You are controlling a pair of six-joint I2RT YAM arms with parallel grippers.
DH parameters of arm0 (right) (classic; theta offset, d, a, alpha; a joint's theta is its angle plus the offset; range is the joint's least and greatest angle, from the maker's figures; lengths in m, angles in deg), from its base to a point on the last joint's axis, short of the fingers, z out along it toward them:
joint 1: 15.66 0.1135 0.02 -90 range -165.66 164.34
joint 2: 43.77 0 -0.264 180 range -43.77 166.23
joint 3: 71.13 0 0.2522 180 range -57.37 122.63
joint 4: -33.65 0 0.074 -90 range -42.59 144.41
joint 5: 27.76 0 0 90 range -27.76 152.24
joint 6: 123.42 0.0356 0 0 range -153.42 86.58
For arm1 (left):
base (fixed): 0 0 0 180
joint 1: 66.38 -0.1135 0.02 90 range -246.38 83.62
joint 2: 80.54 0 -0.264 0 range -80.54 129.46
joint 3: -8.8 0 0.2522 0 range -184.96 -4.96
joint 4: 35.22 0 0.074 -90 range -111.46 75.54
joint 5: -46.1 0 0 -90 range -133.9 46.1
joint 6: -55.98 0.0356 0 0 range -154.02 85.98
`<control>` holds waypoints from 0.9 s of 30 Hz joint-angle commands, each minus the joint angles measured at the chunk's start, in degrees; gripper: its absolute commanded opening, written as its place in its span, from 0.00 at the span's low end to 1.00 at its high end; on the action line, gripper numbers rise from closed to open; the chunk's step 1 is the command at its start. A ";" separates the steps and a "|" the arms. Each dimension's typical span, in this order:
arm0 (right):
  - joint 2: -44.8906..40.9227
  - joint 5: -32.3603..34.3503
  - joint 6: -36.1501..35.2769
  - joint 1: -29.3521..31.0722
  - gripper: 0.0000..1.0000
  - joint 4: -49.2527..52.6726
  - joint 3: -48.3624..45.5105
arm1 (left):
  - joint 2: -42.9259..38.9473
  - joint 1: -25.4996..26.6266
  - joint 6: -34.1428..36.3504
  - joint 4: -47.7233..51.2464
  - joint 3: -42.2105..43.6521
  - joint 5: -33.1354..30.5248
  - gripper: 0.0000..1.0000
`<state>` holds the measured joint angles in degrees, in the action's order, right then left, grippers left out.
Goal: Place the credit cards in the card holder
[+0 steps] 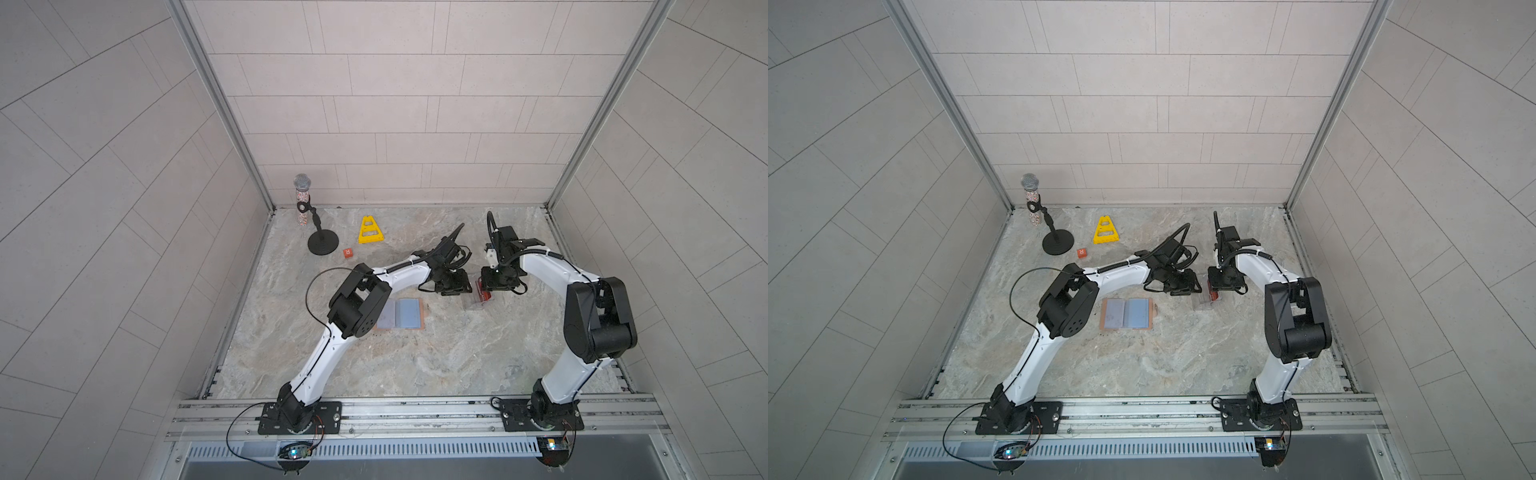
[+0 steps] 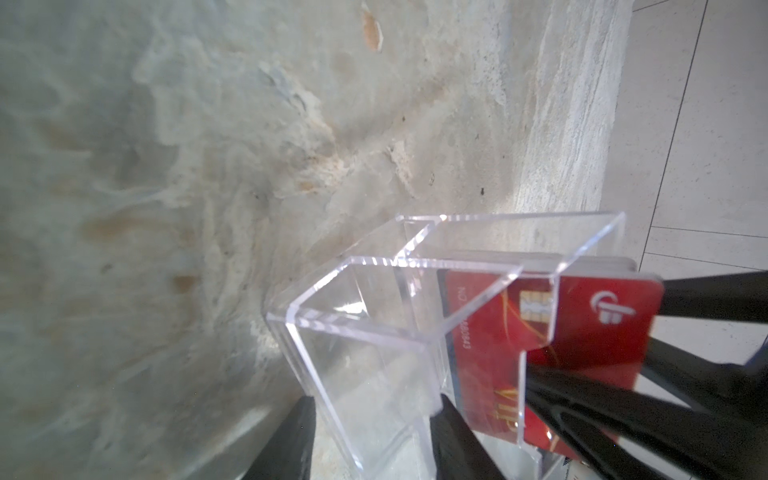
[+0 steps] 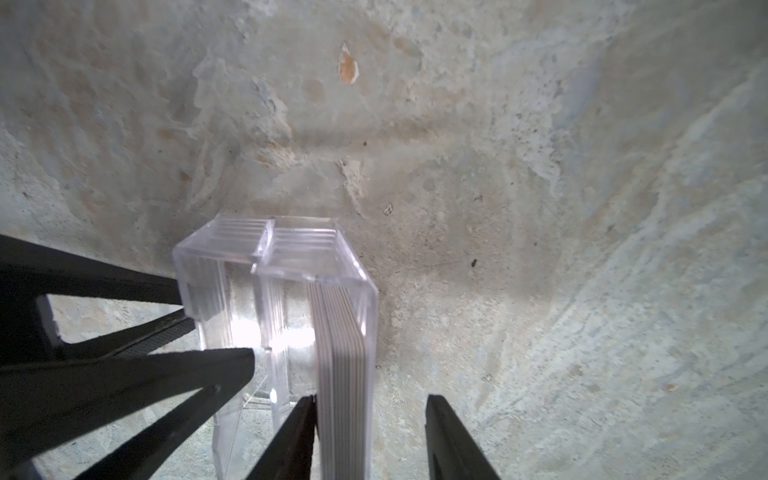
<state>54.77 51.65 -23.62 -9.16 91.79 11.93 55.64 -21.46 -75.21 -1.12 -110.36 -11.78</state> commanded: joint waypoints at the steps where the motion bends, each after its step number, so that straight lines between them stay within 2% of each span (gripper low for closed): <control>1: -2.15 4.09 -1.52 0.25 0.45 2.90 1.28 | 0.06 0.17 0.16 4.36 2.01 -2.89 0.49; 10: -1.74 7.07 -2.00 2.54 0.44 3.96 2.33 | 0.09 0.17 0.25 4.27 2.04 -2.77 0.49; 27: 1.11 6.81 -1.98 3.96 0.50 2.75 2.78 | 0.16 0.16 0.28 4.18 2.04 -2.57 0.48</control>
<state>54.81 57.42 -24.67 -5.64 93.95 13.46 55.64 -21.46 -75.21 -1.16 -110.36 -11.74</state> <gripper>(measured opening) 0.497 0.485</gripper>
